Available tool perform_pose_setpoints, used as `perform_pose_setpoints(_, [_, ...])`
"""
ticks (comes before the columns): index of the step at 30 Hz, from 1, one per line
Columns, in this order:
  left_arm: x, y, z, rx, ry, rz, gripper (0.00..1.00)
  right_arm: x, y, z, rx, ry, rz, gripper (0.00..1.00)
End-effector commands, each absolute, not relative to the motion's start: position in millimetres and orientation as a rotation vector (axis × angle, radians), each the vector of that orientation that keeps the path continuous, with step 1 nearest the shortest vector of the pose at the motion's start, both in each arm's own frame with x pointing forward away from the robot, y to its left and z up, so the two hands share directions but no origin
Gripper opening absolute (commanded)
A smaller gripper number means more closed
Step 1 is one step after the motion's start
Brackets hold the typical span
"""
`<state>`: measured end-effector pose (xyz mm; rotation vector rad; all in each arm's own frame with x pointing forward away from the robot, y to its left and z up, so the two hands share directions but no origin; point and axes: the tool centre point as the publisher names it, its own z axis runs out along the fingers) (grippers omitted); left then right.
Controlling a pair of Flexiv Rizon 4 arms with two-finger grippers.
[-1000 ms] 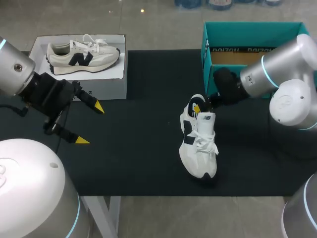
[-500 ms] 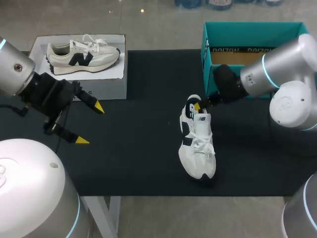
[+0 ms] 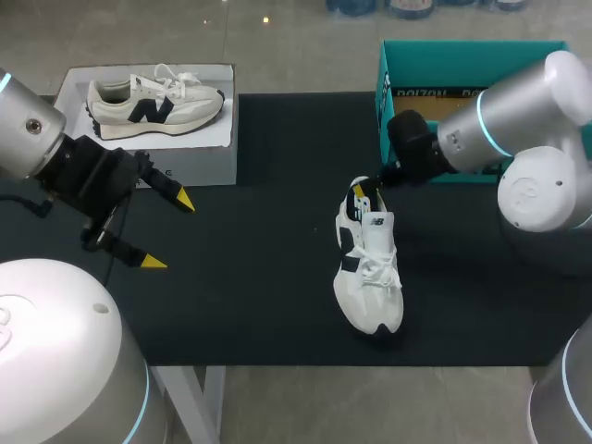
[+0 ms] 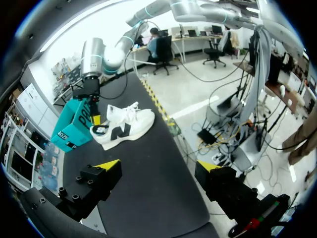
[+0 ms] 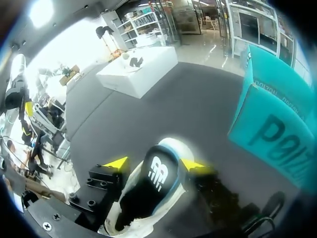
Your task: Take the shoe out of the shoebox, open the shoe tongue, remove and reinsert the insole, then place the shoe into the shoebox
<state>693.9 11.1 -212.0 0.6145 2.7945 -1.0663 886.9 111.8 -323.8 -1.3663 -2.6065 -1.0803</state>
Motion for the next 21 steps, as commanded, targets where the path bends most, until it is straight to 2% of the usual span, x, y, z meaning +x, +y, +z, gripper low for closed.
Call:
perform_pose_setpoints(1, [694.1, 11.4, -211.9, 0.615, 2.797, -1.064, 1.00, 886.7, 123.9, -320.5, -1.429, -2.653, -1.045, 0.48])
perform_pose_setpoints(3, [694.1, 11.4, -211.9, 0.615, 2.797, -1.064, 1.00, 886.7, 125.1, -318.8, -1.468, -2.663, -1.029, 0.22])
perform_pose_setpoints(4, [694.1, 11.4, -211.9, 0.615, 2.797, -1.064, 1.00, 886.8, 125.8, -318.6, -1.481, -2.665, -1.024, 0.00])
perform_pose_setpoints(21, [694.1, 11.4, -211.9, 0.615, 2.797, -1.064, 1.00, 884.9, 140.3, -308.0, -1.650, -2.825, -0.840, 0.00])
